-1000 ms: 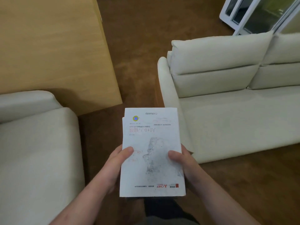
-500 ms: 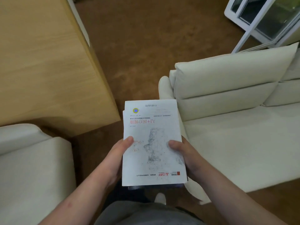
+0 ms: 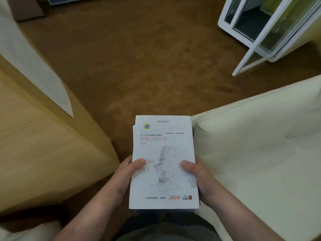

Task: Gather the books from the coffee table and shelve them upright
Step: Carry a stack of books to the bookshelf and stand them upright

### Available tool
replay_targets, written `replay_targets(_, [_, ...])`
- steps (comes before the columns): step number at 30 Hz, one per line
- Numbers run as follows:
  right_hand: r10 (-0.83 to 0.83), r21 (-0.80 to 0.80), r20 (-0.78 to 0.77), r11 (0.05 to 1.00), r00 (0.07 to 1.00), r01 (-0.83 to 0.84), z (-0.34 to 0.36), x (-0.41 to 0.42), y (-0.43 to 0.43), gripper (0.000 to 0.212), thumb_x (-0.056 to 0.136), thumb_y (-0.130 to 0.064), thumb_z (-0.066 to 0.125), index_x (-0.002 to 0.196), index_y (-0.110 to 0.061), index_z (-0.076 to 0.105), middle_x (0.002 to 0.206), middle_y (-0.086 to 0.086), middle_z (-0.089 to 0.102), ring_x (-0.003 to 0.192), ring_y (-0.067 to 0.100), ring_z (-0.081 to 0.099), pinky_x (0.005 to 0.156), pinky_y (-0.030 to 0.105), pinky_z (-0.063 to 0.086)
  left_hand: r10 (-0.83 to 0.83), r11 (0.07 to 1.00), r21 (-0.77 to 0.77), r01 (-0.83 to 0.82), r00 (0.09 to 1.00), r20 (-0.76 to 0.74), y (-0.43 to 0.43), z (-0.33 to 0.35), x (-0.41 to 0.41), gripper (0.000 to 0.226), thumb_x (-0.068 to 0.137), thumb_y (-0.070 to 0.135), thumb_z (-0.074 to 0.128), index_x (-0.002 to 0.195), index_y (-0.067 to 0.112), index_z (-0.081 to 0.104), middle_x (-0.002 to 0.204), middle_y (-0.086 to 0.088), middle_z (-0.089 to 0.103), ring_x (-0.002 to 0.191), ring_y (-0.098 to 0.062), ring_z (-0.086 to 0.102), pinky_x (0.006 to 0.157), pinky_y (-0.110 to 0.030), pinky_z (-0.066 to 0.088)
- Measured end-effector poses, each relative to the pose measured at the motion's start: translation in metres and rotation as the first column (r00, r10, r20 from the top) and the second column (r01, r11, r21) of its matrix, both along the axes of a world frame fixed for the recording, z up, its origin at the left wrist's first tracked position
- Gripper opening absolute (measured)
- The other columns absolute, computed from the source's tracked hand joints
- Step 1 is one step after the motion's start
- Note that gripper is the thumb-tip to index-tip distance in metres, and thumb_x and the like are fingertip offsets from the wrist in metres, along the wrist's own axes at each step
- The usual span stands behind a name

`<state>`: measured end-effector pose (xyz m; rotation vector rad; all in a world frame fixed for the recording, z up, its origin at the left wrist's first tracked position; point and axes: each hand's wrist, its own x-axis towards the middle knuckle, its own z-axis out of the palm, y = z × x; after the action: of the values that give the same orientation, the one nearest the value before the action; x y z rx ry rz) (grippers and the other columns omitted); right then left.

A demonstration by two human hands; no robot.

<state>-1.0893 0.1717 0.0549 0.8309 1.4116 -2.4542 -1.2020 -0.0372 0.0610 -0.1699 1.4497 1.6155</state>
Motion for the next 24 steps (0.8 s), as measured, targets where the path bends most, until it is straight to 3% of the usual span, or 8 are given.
replay_targets(6, [-0.061,0.031,0.05,0.998,0.997,0.06,0.006,-0.079,0.052,0.059,0.08,-0.029,0.072,0.136,-0.024,0.052,0.124,0.008,0.073,0.109,0.032,0.072,0.09,0.05,0.059,-0.084,0.996,-0.043,0.084,0.996,0.0,0.061,-0.001,-0.097,0.071,0.07,0.039,0.066,0.132,0.006,0.056,0.116,-0.018,0.074,0.104,-0.041,0.071,0.083,-0.046,0.059])
replay_targets(9, [-0.088,0.058,0.048,0.995,0.995,0.085,0.006,-0.121,0.085,0.056,0.08,-0.032,0.076,0.131,-0.032,0.053,0.12,0.002,0.075,0.105,0.028,0.074,0.089,0.048,0.061,-0.089,0.995,-0.05,0.091,0.995,0.038,0.098,-0.003,-0.143,0.07,0.071,0.035,0.067,0.134,0.006,0.054,0.12,-0.02,0.072,0.11,-0.046,0.067,0.093,-0.056,0.054])
replay_targets(13, [-0.115,0.058,0.02,0.992,0.993,0.114,0.003,-0.174,0.125,0.056,0.077,-0.033,0.07,0.131,-0.028,0.054,0.123,0.004,0.073,0.107,0.029,0.073,0.083,0.043,0.061,-0.111,0.993,-0.033,0.113,0.992,0.057,0.141,-0.005,-0.202,0.067,0.075,0.037,0.07,0.134,0.012,0.053,0.125,-0.018,0.07,0.113,-0.044,0.067,0.096,-0.057,0.052])
replay_targets(16, [-0.157,0.043,0.022,0.987,0.987,0.156,0.001,-0.213,0.149,0.057,0.074,-0.031,0.072,0.128,-0.03,0.056,0.118,0.002,0.075,0.104,0.028,0.075,0.08,0.043,0.061,-0.147,0.989,-0.026,0.148,0.988,0.049,0.168,-0.007,-0.246,0.08,0.066,0.044,0.076,0.136,0.011,0.053,0.128,-0.018,0.069,0.117,-0.044,0.064,0.103,-0.061,0.047])
replay_targets(20, [-0.21,0.032,0.026,0.977,0.977,0.209,-0.004,-0.272,0.171,0.079,0.055,-0.035,0.082,0.129,-0.026,0.058,0.114,0.004,0.077,0.1,0.029,0.076,0.075,0.041,0.06,-0.16,0.986,-0.033,0.161,0.987,0.034,0.199,-0.014,-0.308,0.066,0.076,0.035,0.065,0.134,0.005,0.055,0.125,-0.02,0.07,0.117,-0.045,0.063,0.103,-0.059,0.048])
replay_targets(24, [-0.22,0.046,0.053,0.975,0.974,0.217,-0.01,-0.35,0.188,0.062,0.069,-0.026,0.074,0.129,-0.026,0.058,0.115,0.004,0.077,0.101,0.029,0.075,0.079,0.043,0.06,-0.165,0.986,-0.024,0.166,0.985,0.05,0.215,-0.026,-0.385,0.071,0.074,0.039,0.067,0.135,0.005,0.055,0.124,-0.019,0.07,0.115,-0.042,0.066,0.1,-0.056,0.051])
